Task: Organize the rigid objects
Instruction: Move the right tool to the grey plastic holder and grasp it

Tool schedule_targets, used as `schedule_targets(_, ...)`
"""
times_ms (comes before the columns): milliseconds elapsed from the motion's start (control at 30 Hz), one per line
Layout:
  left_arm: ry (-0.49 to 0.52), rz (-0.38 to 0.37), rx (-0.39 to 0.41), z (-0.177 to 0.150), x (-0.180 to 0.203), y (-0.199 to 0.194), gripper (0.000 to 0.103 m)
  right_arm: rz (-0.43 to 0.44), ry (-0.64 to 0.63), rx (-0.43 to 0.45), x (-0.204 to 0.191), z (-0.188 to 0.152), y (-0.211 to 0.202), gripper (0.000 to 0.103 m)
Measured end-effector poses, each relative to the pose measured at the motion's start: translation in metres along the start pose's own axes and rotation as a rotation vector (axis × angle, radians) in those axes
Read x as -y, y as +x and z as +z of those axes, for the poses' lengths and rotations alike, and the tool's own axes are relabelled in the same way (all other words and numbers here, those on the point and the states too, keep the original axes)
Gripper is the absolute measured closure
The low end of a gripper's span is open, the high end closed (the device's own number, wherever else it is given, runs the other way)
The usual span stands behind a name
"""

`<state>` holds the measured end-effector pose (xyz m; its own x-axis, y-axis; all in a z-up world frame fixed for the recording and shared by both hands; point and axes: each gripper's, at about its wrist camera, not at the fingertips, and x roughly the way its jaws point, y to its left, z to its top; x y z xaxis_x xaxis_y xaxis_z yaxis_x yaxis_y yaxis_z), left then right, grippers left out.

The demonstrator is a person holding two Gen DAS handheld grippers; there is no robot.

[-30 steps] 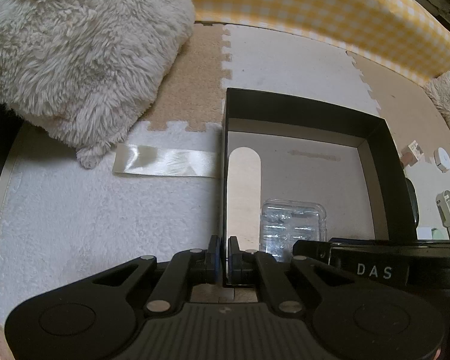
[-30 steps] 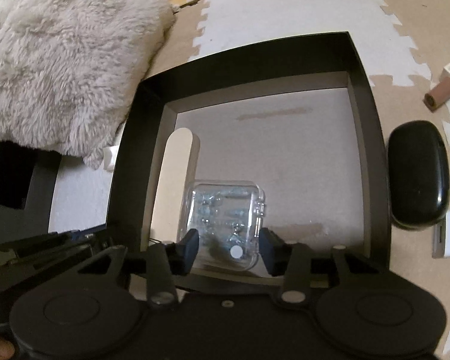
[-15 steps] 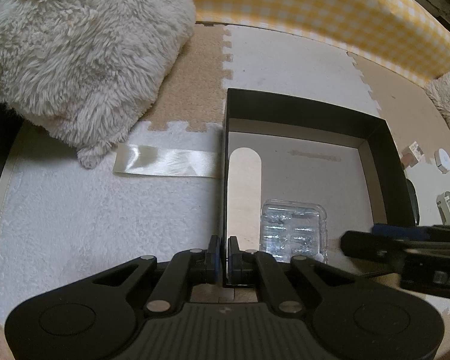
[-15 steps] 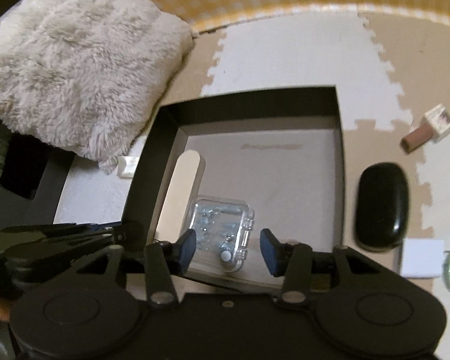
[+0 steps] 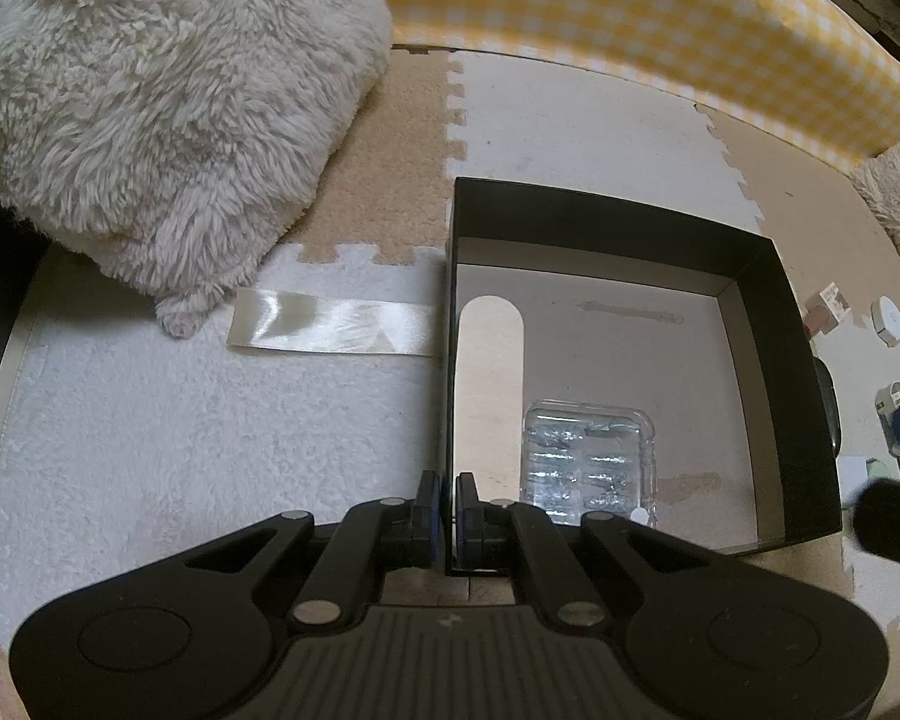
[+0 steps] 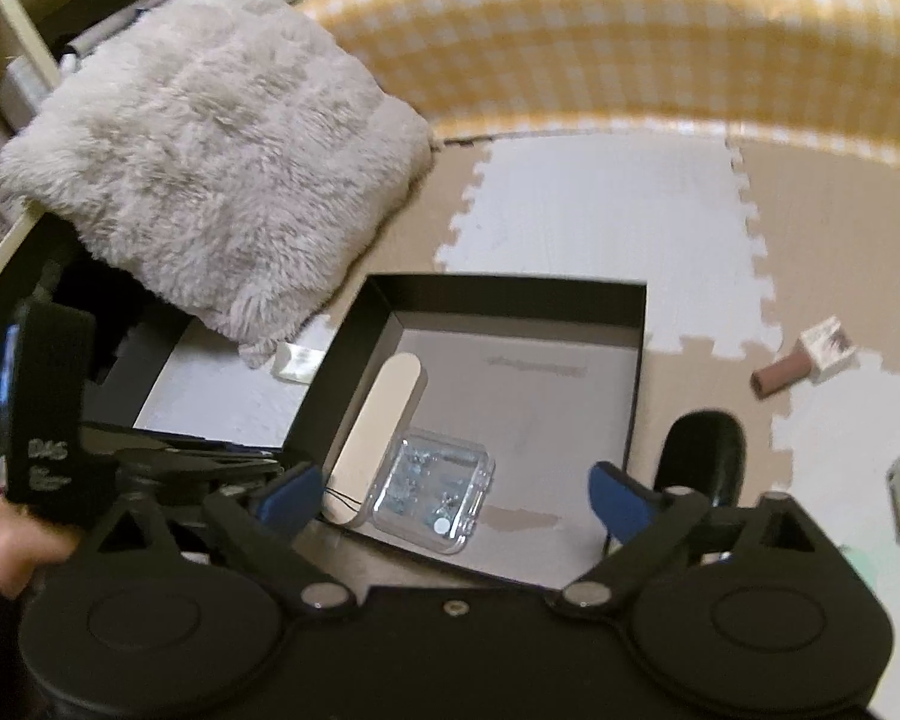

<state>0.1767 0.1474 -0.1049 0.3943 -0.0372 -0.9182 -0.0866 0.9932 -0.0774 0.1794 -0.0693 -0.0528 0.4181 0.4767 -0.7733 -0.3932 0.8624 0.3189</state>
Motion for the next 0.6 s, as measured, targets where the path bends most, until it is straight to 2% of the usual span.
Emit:
schedule_targets(167, 0.0, 0.001, 0.0, 0.0, 0.0, 0.0, 0.099, -0.003, -0.049, 0.067, 0.005, 0.004, -0.027, 0.0)
schedule_targets(333, 0.001, 0.004, 0.0, 0.001, 0.0, 0.0, 0.099, -0.043, -0.062, 0.158, 0.029, 0.004, -0.055, 0.0)
schedule_targets(467, 0.001, 0.004, 0.0, 0.001, 0.0, 0.0, 0.099, -0.101, -0.052, 0.228, 0.056, 0.004, -0.072, 0.0)
schedule_targets(600, 0.001, 0.004, 0.0, 0.001, -0.001, 0.0, 0.099, -0.212, -0.014, 0.26, 0.09, 0.003, -0.081, 0.0)
